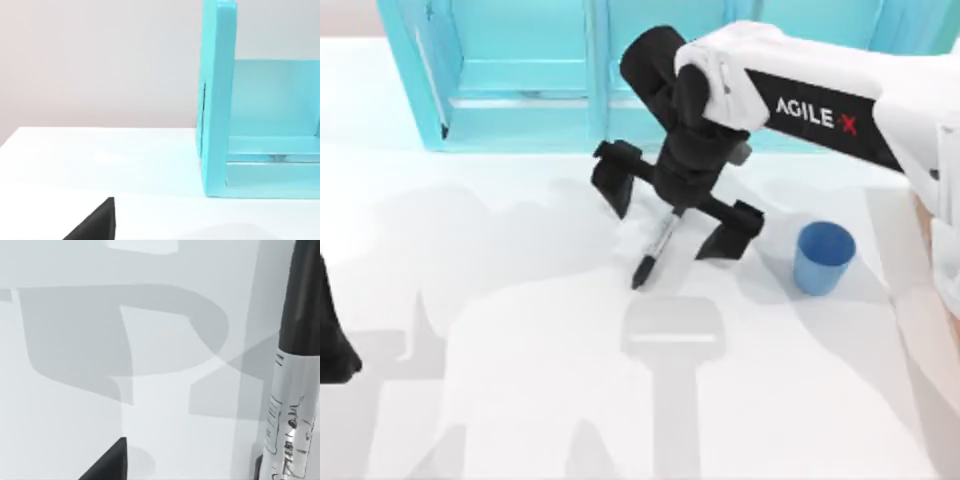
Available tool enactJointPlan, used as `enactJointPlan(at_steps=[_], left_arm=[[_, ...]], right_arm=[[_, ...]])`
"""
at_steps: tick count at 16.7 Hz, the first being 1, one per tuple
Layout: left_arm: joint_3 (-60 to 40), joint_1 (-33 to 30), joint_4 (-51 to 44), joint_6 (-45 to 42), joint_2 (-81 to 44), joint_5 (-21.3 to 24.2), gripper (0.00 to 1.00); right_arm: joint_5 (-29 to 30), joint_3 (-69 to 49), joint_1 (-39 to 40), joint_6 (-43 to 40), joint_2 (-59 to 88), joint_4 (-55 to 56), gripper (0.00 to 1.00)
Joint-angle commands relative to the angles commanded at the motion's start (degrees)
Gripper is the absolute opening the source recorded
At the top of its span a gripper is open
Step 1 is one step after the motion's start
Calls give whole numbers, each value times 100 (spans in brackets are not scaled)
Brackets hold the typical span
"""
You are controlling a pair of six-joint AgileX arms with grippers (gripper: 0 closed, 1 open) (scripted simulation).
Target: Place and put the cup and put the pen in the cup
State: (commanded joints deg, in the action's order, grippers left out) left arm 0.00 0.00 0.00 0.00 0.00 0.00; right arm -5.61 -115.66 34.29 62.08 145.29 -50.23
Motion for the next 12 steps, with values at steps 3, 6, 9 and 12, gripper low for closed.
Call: enactJointPlan(at_steps=[3, 6, 9, 12], left_arm=[[0, 0, 0, 0, 0, 0, 100], [0, 0, 0, 0, 0, 0, 100], [0, 0, 0, 0, 0, 0, 100], [0, 0, 0, 0, 0, 0, 100]], right_arm=[[0, 0, 0, 0, 0, 0, 47], [0, 0, 0, 0, 0, 0, 25], [0, 0, 0, 0, 0, 0, 2], [0, 0, 0, 0, 0, 0, 0]])
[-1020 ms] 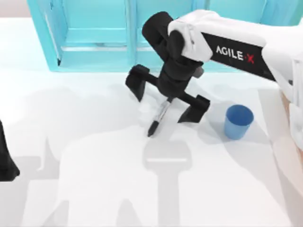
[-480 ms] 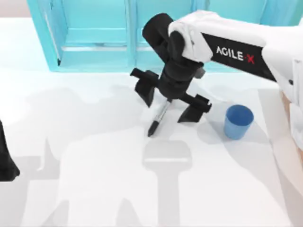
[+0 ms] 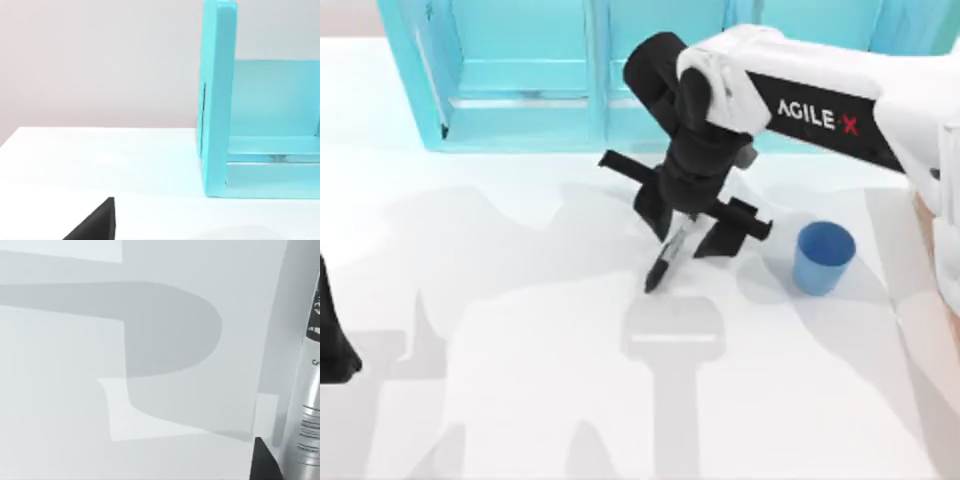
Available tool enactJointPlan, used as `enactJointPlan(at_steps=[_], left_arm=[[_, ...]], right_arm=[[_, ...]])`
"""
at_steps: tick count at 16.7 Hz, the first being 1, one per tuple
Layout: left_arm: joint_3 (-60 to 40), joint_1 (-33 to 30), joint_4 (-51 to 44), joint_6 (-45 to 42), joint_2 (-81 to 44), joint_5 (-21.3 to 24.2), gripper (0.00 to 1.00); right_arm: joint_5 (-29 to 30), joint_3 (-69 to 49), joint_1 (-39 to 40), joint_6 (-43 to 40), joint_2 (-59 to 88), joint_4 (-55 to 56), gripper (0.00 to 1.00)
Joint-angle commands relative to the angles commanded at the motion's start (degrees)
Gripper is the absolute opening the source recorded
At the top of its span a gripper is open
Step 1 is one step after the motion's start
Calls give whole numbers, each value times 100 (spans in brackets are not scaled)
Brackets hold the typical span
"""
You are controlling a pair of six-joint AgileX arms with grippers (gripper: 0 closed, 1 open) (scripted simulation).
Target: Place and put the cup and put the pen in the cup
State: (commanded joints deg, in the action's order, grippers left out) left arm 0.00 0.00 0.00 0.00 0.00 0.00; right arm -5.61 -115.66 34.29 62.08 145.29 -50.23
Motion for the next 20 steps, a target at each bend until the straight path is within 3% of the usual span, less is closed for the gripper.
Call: enactJointPlan(at_steps=[7, 16, 20], left_arm=[[0, 0, 0, 0, 0, 0, 100], [0, 0, 0, 0, 0, 0, 100], [0, 0, 0, 0, 0, 0, 100]], right_arm=[[206, 119, -47, -203, -499, -425, 0], [292, 1442, 572, 387, -2547, -972, 0], [317, 1684, 748, 559, -2818, -1126, 0]])
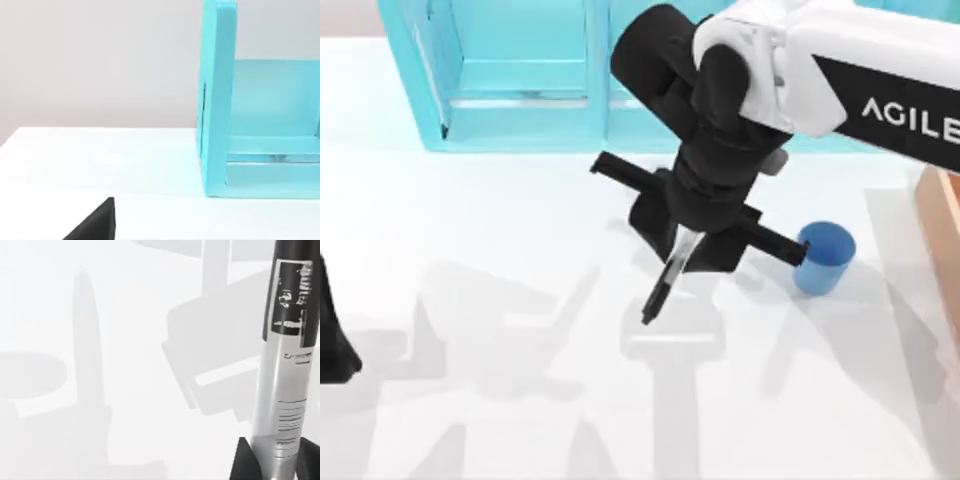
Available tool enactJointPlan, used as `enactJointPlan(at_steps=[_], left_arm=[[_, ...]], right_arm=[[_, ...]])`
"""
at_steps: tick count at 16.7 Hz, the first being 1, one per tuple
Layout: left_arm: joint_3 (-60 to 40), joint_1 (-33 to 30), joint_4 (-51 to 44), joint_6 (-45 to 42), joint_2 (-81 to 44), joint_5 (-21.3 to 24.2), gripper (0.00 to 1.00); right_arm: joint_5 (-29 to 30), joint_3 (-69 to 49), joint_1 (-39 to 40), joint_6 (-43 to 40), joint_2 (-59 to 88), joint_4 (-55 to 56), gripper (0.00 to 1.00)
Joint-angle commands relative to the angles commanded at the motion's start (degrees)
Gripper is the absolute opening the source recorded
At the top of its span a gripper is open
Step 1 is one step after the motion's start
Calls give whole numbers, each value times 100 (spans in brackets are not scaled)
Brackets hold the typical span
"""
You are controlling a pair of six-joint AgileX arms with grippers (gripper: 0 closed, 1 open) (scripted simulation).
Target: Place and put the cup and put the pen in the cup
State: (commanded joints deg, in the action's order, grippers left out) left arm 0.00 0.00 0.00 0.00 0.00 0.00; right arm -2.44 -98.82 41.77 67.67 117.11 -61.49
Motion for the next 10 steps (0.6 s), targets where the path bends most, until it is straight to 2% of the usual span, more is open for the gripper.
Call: enactJointPlan(at_steps=[5, 10], left_arm=[[0, 0, 0, 0, 0, 0, 100], [0, 0, 0, 0, 0, 0, 100]], right_arm=[[146, 56, 3, -118, -8, 190, 0], [1193, 853, 131, -1001, -290, 1689, 0]])
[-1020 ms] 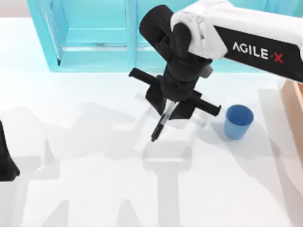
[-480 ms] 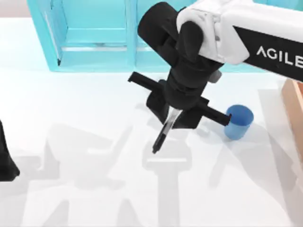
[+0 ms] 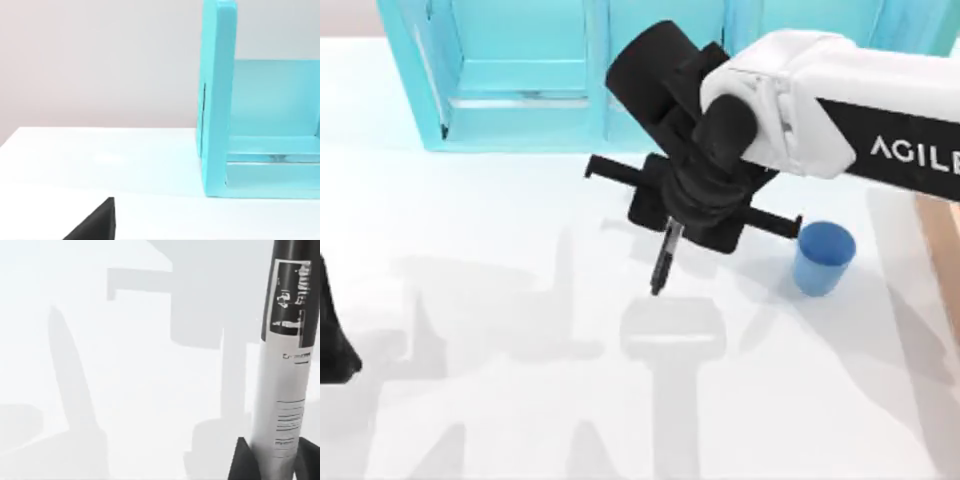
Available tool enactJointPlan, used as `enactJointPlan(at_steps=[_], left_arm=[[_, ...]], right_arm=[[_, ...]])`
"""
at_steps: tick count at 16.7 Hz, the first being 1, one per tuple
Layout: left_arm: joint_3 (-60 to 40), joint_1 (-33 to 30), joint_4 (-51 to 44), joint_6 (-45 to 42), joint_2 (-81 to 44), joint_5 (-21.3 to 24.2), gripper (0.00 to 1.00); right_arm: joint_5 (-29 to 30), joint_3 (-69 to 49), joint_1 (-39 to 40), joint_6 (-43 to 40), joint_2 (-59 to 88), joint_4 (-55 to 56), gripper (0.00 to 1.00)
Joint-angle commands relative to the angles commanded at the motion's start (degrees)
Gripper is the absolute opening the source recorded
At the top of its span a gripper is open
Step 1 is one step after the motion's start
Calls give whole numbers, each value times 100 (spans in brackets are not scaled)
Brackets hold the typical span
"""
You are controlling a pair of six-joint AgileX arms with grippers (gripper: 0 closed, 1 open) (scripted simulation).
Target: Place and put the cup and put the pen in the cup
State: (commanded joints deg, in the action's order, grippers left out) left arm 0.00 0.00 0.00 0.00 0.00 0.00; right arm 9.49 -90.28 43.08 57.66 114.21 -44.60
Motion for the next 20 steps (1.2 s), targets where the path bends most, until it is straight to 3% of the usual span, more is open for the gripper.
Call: enactJointPlan(at_steps=[13, 20], left_arm=[[0, 0, 0, 0, 0, 0, 100], [0, 0, 0, 0, 0, 0, 100]], right_arm=[[4295, 4600, 728, -4365, -1048, 7809, 0], [5775, 5846, 1027, -5827, -2443, 10089, 0]])
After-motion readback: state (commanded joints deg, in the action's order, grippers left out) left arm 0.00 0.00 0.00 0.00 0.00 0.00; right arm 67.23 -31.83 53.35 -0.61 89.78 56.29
